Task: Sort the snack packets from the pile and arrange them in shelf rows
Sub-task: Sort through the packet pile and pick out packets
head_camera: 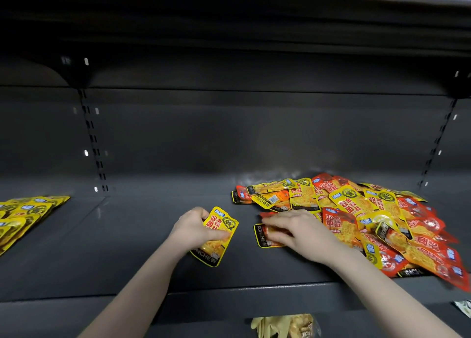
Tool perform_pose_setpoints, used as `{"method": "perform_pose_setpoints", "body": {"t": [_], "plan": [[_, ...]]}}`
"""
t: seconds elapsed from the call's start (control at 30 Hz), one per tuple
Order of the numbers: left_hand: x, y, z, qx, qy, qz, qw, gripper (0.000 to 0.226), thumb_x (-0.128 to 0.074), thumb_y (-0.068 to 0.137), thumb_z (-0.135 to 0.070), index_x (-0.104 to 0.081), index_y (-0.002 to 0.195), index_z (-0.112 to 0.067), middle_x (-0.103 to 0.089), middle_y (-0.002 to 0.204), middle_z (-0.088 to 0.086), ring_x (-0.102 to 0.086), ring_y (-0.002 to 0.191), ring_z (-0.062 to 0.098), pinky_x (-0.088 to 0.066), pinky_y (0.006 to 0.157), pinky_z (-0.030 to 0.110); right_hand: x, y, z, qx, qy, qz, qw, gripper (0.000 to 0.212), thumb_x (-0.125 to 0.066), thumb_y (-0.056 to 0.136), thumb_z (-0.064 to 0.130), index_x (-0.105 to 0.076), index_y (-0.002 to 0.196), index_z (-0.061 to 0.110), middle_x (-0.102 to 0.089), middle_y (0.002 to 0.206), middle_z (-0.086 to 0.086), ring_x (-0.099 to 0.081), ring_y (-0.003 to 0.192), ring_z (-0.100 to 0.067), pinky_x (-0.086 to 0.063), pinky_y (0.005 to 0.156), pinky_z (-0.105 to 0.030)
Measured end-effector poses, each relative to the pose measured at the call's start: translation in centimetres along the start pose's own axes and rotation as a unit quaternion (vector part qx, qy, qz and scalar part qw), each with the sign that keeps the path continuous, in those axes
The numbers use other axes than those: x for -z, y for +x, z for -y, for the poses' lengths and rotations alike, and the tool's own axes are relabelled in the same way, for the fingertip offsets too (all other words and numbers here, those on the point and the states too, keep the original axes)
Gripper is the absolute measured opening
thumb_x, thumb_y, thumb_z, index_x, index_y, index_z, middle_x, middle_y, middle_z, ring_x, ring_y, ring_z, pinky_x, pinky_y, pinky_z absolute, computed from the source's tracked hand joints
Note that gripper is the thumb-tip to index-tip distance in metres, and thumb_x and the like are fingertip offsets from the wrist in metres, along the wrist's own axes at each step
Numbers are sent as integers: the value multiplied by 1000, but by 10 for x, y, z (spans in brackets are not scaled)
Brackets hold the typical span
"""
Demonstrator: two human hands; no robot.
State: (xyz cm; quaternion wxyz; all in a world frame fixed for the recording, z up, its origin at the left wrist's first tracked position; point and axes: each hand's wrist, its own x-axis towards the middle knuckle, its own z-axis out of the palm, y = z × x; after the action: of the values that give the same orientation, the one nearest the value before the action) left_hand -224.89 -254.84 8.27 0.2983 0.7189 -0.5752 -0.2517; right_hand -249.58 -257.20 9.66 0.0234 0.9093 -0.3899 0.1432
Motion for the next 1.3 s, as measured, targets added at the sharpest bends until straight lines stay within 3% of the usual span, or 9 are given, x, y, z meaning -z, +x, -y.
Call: {"method": "perform_pose_setpoints", "body": {"t": [0.1,0.17,0.27,0.4,0.63,0.83,0.93,1.1,1.3], "plan": [[0,1,2,0,-17,-2,1000,45,-86,62,-41,-56,88,-20,-67,94,-1,-63,92,18,-52,84,37,-8,-5,-6,-26,-85,-35,995,43,-56,91,34,-49,133,24,-68,103,-1,-58,104,-23,-43,93,-31],[0,1,2,1,-23,-3,1000,49,-86,57,-44,-56,89,-19,-67,93,-2,-63,92,18,-52,84,37,-13,-3,-5,-6,-127,-56,990,30,-70,75,20,-67,105,23,-68,72,4,-65,76,-18,-53,77,-24],[0,-1,2,2,-33,-4,999,51,-86,56,-44,-57,89,-18,-67,91,-2,-64,91,19,-52,82,37,-19,0,-5,23,-222,-66,973,26,-85,46,22,-68,66,21,-59,48,6,-58,46,-9,-46,53,-16],[1,-4,2,3,-42,-3,999,54,-82,51,-47,-58,89,-17,-68,91,-1,-64,89,18,-52,83,37,-15,0,0,17,-263,-69,962,33,-86,31,22,-66,57,17,-51,40,3,-53,40,-10,-37,40,-17],[1,-3,4,9,-56,-9,998,49,-86,59,-40,-60,92,-15,-69,92,-1,-65,90,19,-53,86,39,-17,-13,2,90,2,-96,991,24,-50,74,11,-70,75,23,-69,72,11,-66,70,-10,-51,66,-21],[3,-7,1,22,-80,-7,997,56,-83,46,-45,-61,89,-16,-70,91,1,-67,88,20,-53,85,41,3,-23,19,-63,244,-16,968,29,-53,77,-2,-75,79,17,-71,87,12,-60,90,7,-43,84,-11],[3,-7,1,22,-85,-11,996,49,-86,52,-40,-62,87,-15,-71,89,1,-67,87,21,-53,86,41,8,-16,22,-183,161,-107,964,13,-58,87,23,-71,86,22,-70,86,7,-63,86,-9,-46,76,-24],[2,-8,0,19,-84,-27,996,32,-83,69,-31,-61,86,-15,-69,91,2,-65,89,21,-51,85,39,9,5,35,-342,-50,8,938,73,-37,82,73,-62,110,10,-51,119,-7,-55,110,-28,-46,83,-35],[5,-11,1,22,-123,-43,991,27,-81,71,-25,-60,84,-16,-70,90,4,-67,87,22,-53,85,40,1,26,45,-317,-159,76,932,78,-41,81,74,-54,127,12,-43,133,-9,-37,126,-28,-31,101,-38]]}}
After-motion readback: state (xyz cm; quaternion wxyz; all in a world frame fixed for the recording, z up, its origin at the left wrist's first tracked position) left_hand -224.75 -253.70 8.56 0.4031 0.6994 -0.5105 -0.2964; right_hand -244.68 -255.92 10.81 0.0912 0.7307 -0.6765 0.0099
